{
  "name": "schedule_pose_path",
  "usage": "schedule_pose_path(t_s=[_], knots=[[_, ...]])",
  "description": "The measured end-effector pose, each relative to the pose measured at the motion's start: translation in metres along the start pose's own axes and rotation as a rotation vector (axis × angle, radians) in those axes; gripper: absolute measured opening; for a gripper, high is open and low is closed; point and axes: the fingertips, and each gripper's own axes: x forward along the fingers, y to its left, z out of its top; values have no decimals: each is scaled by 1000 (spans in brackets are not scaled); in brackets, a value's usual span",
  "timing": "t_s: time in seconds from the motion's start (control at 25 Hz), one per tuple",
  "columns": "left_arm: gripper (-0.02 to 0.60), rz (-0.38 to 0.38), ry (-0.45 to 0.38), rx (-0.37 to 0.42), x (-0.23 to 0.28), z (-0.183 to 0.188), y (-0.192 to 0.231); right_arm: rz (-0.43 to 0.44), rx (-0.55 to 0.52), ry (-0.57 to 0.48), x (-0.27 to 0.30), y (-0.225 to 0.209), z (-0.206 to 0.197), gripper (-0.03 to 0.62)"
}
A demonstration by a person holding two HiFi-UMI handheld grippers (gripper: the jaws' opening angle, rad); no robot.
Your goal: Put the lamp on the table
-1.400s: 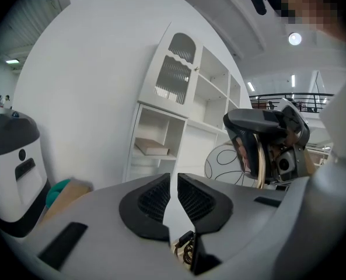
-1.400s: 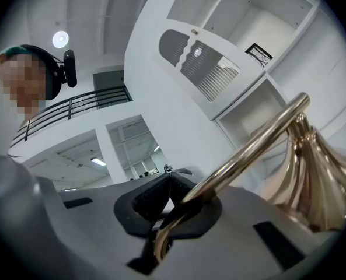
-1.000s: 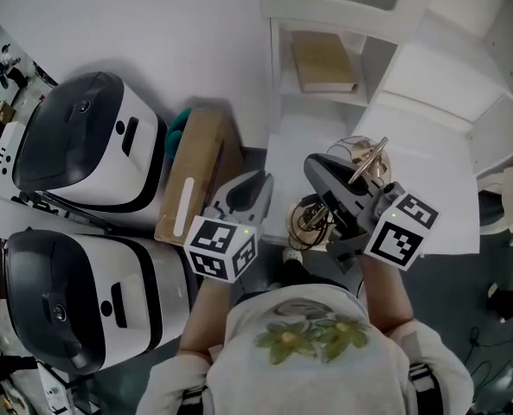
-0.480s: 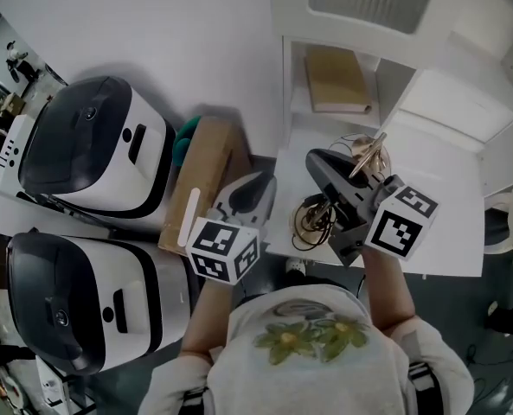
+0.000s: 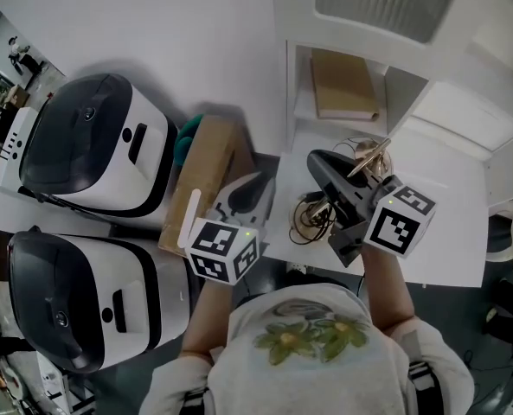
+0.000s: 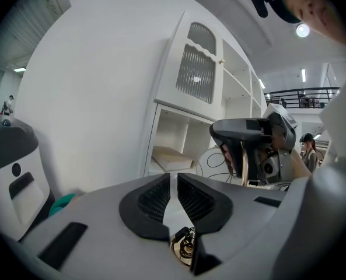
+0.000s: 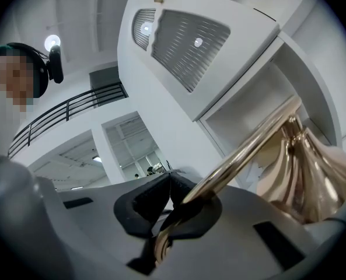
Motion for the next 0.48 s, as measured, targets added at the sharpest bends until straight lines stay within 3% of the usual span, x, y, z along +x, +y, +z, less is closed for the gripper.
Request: schedule_pose_path(t_s=[0.48], knots=[[61,13,24,-6,15,-1,6,-27,36,13,8,-29,2,32]])
